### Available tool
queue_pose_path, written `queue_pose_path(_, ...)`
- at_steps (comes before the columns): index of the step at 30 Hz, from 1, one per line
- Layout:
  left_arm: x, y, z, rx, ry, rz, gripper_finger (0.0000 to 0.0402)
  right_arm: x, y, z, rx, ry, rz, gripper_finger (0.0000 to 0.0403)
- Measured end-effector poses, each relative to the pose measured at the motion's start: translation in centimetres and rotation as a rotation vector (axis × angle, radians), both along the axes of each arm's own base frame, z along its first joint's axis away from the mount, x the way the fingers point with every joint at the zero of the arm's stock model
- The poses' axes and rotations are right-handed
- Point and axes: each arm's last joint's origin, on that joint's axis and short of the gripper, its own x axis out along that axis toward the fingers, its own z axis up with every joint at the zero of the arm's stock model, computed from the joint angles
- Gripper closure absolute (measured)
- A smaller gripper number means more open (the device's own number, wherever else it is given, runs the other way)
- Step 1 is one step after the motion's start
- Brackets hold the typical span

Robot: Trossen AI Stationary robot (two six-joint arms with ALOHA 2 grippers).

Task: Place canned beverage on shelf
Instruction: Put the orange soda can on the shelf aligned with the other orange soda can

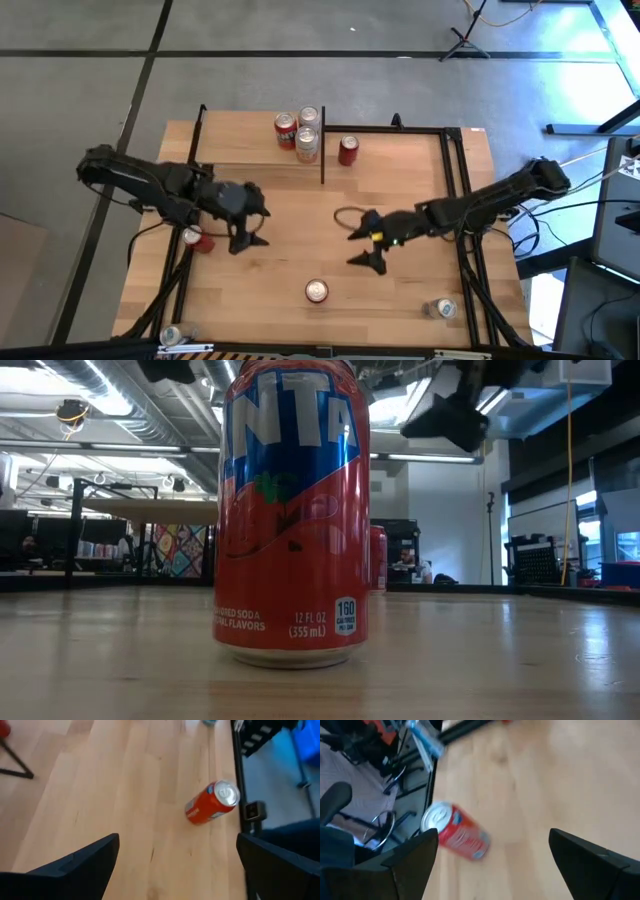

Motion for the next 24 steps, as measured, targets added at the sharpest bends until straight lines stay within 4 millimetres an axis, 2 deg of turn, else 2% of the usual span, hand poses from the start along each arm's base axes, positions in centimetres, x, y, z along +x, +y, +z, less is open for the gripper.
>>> queue_pose_path(4,1.9,-1.6,-1.9,0.091,0.057,0.003,0.001,-0.1,2.9,-1.8,-0.022,0.059,0.016,0.0036)
queue_pose_path(12,6.7,-4.7,-7.7,0.196,0.17,0.1,0.001,0.4,6.9,-5.6,-0.095,0.1,0.068,0.0036)
queue_pose_path(19,9.7,-8.0,-12.7,0.177,0.201,0.084,0.001,2.0,8.0,-8.4,-0.093,0.064,0.075,0.0036)
queue_pose_path(24,10.4,-10.0,-15.0,0.124,0.199,0.116,0.001,3.0,8.5,-9.3,-0.066,-0.015,0.056,0.0036)
